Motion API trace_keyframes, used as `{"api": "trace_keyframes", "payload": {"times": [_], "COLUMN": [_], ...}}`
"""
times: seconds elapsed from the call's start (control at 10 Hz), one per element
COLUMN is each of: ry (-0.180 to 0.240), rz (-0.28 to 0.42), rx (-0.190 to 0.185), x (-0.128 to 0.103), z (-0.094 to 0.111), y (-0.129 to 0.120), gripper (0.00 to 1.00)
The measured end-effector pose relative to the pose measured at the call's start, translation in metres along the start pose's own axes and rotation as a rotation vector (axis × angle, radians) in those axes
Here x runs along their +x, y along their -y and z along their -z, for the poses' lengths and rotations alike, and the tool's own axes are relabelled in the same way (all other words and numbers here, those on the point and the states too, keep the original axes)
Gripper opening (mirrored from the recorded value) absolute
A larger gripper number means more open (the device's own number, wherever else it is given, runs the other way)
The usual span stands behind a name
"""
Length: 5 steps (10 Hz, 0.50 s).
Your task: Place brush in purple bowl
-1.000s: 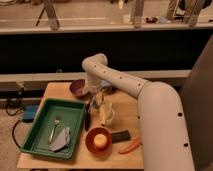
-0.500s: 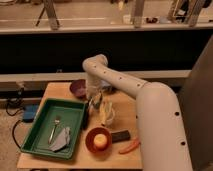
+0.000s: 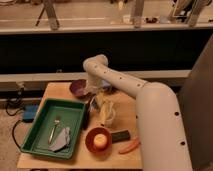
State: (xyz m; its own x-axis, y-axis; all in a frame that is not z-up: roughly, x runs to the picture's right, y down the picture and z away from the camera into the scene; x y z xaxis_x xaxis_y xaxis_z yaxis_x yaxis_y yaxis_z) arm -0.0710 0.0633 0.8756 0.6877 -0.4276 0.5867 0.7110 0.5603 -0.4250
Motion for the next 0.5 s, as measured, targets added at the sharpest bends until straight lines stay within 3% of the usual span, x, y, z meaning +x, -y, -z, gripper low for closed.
{"api": "trace_keyframes", "payload": {"times": [0.5], "ry": [0.0], "rz": [-0.033], "rx": [0.026], "x": [0.0032], "z": [0.0025], "y": [-0.0014], "gripper": [0.8]}}
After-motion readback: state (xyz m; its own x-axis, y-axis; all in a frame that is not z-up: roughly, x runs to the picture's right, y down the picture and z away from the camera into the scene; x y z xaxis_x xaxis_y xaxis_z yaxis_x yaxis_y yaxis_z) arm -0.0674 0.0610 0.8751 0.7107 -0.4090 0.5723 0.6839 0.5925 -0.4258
